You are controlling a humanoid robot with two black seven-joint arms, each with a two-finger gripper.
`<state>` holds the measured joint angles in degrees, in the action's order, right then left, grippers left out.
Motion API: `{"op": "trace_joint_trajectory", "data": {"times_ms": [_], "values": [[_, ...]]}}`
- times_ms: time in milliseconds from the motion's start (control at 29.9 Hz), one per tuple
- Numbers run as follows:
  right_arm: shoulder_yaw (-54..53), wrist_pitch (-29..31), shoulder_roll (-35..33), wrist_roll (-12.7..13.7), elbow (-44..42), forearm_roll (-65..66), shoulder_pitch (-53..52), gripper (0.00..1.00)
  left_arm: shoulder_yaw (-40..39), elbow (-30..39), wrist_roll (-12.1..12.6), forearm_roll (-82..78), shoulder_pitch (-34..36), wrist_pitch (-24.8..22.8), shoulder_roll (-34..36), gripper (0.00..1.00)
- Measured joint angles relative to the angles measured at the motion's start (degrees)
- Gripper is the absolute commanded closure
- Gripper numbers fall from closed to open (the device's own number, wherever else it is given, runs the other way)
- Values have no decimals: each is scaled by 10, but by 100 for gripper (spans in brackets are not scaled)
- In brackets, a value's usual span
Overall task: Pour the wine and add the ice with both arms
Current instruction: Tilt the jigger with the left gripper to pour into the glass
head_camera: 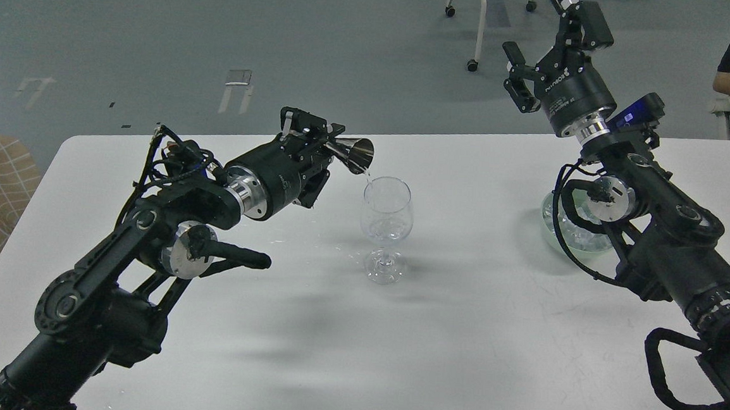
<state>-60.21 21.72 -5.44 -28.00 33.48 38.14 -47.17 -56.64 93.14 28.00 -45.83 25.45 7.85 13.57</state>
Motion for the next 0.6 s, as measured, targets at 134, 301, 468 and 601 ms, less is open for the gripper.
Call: {"op": "trace_joint_trajectory", "data": {"times_ms": [134, 301, 468, 601], "values": [[0, 0, 0, 0, 0, 0, 0, 0, 10, 9, 0, -34, -1, 0, 1, 100], [0, 0, 0, 0, 0, 0, 0, 0, 27, 15, 0, -66, -2, 0, 5, 100], [0, 0, 0, 0, -1, 0, 3, 0, 39, 19, 0, -110, -2, 0, 7, 100], [0, 0, 0, 0, -1, 0, 4, 0, 46, 19, 0, -142, -1, 1, 9, 100]]}}
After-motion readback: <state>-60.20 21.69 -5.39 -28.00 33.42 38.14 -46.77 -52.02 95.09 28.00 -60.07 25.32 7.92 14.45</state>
